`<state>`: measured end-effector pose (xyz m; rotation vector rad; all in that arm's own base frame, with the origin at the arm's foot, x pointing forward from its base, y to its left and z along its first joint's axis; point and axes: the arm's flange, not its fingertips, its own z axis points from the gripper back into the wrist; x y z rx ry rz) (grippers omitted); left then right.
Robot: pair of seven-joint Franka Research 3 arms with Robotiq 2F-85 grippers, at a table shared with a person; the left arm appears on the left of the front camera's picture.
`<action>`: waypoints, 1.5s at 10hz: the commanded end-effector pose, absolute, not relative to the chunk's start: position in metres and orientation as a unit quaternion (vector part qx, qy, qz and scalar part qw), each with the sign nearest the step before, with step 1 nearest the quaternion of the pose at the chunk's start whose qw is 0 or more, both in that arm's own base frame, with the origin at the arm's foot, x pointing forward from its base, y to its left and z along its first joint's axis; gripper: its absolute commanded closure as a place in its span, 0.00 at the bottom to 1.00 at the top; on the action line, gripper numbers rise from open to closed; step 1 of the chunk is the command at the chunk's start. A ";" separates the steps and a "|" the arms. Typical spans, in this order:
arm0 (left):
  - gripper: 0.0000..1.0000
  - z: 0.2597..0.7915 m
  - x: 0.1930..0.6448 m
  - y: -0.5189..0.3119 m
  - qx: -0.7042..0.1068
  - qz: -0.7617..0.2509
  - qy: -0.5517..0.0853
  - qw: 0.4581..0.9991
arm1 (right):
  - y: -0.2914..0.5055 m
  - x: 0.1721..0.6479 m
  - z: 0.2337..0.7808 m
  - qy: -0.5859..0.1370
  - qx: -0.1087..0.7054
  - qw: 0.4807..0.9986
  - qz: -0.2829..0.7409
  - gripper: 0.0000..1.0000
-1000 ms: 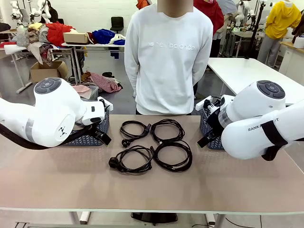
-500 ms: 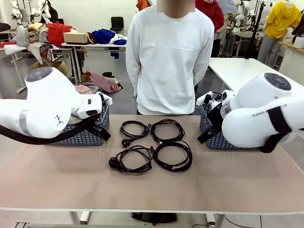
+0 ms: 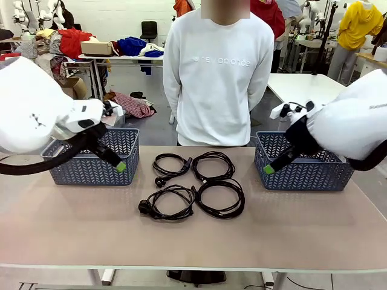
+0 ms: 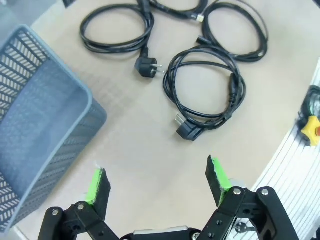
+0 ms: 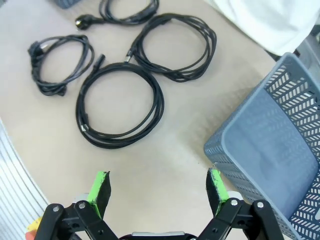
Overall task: Organize the cables according to human instructions.
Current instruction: Pick up a bundle of cables and place it in the basket indicated by the human.
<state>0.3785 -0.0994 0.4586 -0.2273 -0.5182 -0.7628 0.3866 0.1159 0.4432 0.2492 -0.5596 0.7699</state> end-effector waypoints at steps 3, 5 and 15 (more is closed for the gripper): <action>0.00 0.473 0.395 -0.063 -0.184 -0.410 -0.259 0.855 | 0.062 0.391 0.460 -0.285 0.211 0.848 0.393 0.00; 0.00 0.478 0.396 -0.049 -0.202 -0.421 -0.264 0.844 | 0.041 0.392 0.466 -0.294 0.230 0.843 0.387 0.00; 0.00 0.485 0.396 -0.033 -0.211 -0.411 -0.271 0.844 | 0.028 0.388 0.466 -0.290 0.245 0.849 0.367 0.00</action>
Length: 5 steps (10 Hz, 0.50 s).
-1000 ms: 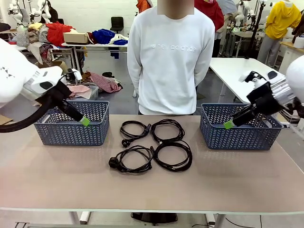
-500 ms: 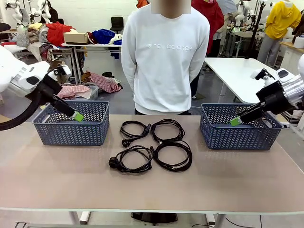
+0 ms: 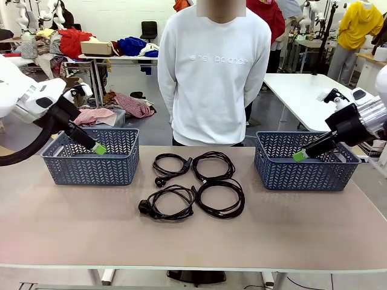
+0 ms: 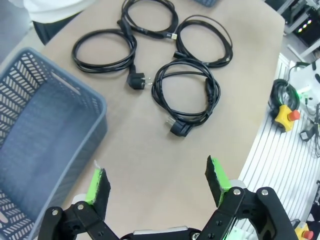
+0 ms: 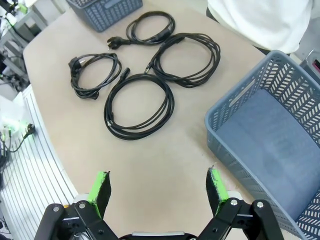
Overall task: Organize the cables according to human instructions.
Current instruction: Pick up a bundle of cables and place it in the basket indicated by the human.
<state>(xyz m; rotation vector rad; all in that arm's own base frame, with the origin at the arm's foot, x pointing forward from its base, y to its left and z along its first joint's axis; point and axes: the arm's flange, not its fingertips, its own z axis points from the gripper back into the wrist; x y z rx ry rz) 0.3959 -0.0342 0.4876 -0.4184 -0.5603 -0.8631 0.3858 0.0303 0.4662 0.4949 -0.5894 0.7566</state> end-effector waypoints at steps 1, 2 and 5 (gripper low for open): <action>0.00 0.485 0.396 -0.033 -0.211 -0.411 -0.271 0.844 | 0.028 0.388 0.466 -0.290 0.245 0.849 0.367 0.00; 0.00 0.485 0.396 -0.033 -0.211 -0.411 -0.271 0.844 | 0.028 0.388 0.466 -0.290 0.245 0.849 0.367 0.00; 0.00 0.485 0.396 -0.033 -0.211 -0.411 -0.271 0.844 | 0.028 0.388 0.466 -0.290 0.245 0.849 0.367 0.00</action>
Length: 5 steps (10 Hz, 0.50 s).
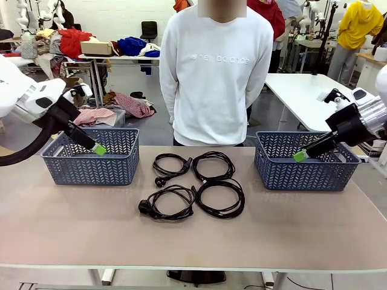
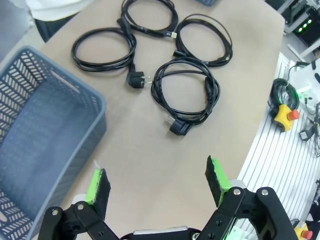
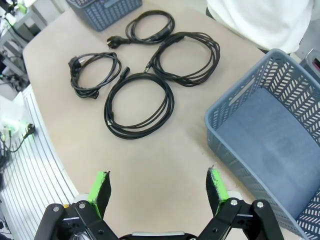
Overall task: Organize the cables according to human instructions.
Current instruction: Pick up a bundle of cables and place it in the basket indicated by the human.
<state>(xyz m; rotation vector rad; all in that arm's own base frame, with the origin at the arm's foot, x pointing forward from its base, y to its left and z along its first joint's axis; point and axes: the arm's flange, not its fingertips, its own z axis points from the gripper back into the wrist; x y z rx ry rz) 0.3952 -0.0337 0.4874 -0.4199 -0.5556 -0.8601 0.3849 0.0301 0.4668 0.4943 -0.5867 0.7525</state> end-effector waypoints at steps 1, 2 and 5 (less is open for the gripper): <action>0.00 0.485 0.396 -0.033 -0.211 -0.411 -0.271 0.844 | 0.028 0.388 0.466 -0.290 0.245 0.849 0.367 0.00; 0.00 0.485 0.396 -0.033 -0.211 -0.411 -0.271 0.844 | 0.028 0.388 0.466 -0.290 0.245 0.849 0.367 0.00; 0.00 0.485 0.396 -0.033 -0.211 -0.411 -0.271 0.844 | 0.028 0.388 0.466 -0.290 0.245 0.849 0.367 0.00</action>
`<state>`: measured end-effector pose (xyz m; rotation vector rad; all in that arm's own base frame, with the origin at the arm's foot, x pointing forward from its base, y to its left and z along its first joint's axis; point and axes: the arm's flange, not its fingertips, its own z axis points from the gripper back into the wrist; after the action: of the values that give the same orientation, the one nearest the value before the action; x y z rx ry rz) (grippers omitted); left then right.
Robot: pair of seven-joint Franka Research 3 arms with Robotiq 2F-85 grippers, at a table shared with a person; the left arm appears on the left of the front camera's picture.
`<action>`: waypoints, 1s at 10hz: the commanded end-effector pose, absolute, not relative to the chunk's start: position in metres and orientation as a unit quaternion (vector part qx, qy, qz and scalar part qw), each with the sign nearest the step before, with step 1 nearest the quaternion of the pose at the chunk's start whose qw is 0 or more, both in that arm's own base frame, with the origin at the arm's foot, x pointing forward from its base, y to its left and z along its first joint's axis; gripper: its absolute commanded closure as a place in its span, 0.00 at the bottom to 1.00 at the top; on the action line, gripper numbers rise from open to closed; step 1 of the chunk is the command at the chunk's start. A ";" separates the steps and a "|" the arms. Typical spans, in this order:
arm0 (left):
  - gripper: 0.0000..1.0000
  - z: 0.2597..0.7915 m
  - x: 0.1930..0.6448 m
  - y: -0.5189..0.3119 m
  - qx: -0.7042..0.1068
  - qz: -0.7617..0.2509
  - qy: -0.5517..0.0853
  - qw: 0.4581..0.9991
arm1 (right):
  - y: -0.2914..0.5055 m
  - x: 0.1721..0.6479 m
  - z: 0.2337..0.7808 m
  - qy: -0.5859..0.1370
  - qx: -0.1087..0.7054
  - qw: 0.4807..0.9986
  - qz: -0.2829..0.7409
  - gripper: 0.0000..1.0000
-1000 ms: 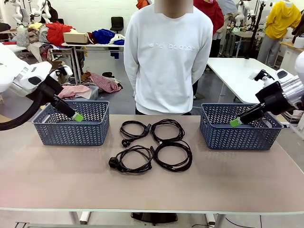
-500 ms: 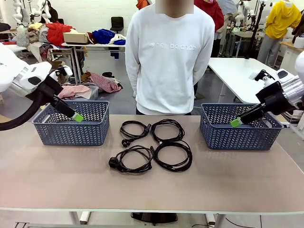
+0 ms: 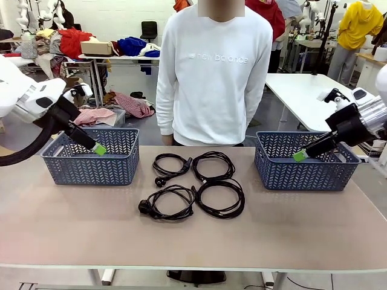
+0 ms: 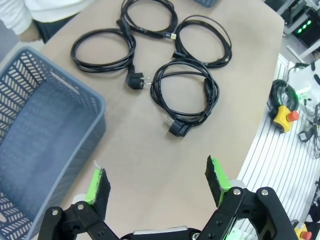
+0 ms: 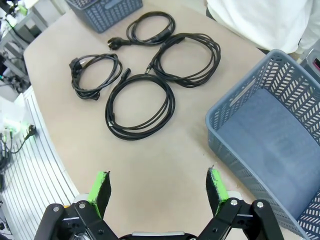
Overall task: Organize the cables according to human instructions.
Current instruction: Pick up a bundle of cables and place it in the basket indicated by the human.
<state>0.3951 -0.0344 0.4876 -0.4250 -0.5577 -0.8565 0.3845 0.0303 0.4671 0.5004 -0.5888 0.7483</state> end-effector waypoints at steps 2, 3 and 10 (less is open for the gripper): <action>0.00 0.485 0.396 -0.033 -0.211 -0.411 -0.271 0.844 | 0.028 0.388 0.466 -0.290 0.245 0.849 0.367 0.00; 0.00 0.485 0.396 -0.033 -0.211 -0.411 -0.271 0.844 | 0.028 0.388 0.466 -0.290 0.245 0.849 0.367 0.00; 0.00 0.485 0.396 -0.033 -0.211 -0.411 -0.271 0.844 | 0.028 0.388 0.466 -0.290 0.245 0.849 0.367 0.00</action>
<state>0.3951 -0.0345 0.4877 -0.4257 -0.5581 -0.8554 0.3843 0.0300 0.4671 0.4996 -0.5884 0.7511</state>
